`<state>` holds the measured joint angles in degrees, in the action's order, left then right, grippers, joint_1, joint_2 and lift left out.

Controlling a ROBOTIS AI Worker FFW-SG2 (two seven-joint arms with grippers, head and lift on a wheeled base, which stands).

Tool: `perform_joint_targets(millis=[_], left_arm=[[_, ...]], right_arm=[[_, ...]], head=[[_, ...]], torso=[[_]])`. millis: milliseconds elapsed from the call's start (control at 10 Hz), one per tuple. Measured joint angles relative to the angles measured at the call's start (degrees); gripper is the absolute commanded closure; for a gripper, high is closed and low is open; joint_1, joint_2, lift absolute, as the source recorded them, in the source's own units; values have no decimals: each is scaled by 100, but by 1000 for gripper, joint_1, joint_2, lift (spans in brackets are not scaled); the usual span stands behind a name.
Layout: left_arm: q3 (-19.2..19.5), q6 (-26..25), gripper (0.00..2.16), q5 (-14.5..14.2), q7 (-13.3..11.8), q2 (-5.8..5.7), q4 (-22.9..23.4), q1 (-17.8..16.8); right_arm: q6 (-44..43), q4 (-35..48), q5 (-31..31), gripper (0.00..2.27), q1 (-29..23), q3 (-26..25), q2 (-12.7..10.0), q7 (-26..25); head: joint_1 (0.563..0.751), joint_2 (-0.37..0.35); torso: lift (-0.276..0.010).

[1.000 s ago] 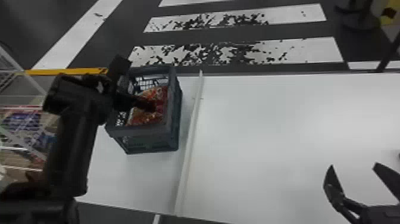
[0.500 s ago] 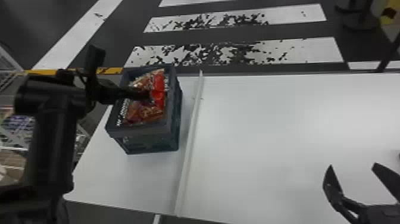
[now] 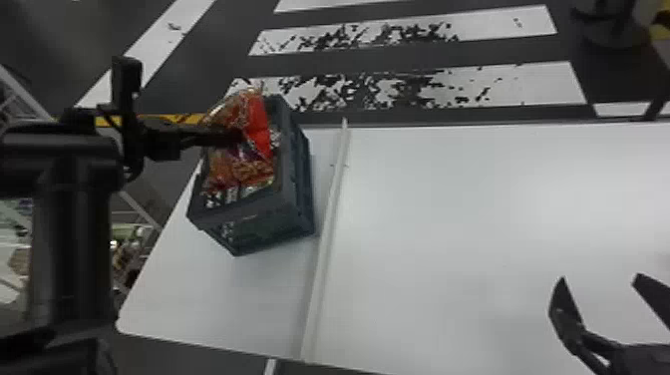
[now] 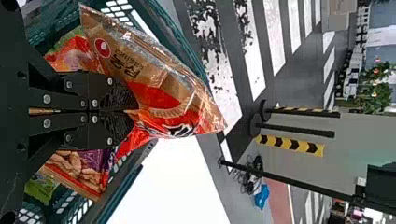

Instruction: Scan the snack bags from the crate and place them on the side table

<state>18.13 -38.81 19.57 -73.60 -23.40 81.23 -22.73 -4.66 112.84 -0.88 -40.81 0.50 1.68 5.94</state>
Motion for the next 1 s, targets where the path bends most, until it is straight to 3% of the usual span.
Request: perform_joint_targets(millis=[300, 500, 700, 1000], left_arm=[[6, -18, 2135, 82, -68, -46, 42, 6], [-14, -17, 2135, 150, -246, -194, 42, 1], [42, -18, 2135, 204, -237, -305, 51, -6], [284, -519, 2135, -13, -148, -157, 595, 129]], right_arm=[[49, -20, 16, 73, 29, 2, 5, 2], [69, -47, 73, 73, 51, 2, 7, 3], [76, -79, 106, 73, 72, 3, 7, 3], [76, -95, 122, 73, 86, 11, 7, 3]], head=[[695, 250], [695, 261], [695, 277], [695, 275]], torso=[[-94], [-94], [-94], [-94]])
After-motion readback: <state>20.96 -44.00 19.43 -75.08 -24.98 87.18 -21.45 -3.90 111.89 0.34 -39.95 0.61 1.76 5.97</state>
